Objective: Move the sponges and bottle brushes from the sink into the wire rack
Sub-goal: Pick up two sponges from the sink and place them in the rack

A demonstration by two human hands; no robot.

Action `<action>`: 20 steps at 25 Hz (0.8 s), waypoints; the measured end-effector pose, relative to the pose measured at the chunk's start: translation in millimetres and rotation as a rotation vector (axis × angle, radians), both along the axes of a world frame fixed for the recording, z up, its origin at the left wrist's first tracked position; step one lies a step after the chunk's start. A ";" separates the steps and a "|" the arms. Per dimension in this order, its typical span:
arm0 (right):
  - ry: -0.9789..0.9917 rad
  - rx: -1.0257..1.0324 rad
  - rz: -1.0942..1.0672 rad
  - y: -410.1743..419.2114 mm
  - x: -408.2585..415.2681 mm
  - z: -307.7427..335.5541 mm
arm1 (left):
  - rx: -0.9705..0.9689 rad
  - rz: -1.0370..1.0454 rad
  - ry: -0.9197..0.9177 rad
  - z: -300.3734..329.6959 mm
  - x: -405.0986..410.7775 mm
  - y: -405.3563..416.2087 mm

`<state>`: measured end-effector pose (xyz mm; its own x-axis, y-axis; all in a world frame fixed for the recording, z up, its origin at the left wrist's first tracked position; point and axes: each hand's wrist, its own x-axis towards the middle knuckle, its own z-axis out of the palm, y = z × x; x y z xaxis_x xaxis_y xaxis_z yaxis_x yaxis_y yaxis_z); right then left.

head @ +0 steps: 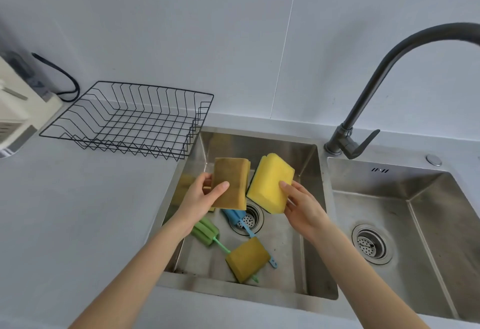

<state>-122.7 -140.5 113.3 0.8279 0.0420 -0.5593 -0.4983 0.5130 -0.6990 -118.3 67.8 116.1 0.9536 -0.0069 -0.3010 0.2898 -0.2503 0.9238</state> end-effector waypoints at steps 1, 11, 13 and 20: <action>-0.016 -0.012 -0.003 3.9 0.2 1.2 | 0.004 0.011 -0.017 1.0 1.2 5.1; -0.112 -0.136 -0.045 78.8 22.9 31.5 | 0.041 0.030 -0.150 29.3 41.2 100.1; -0.115 -0.151 -0.061 96.1 31.1 35.1 | 0.026 0.037 -0.171 34.8 49.5 120.1; -0.145 -0.265 -0.030 147.5 71.2 46.4 | 0.016 0.107 -0.196 42.1 75.1 178.4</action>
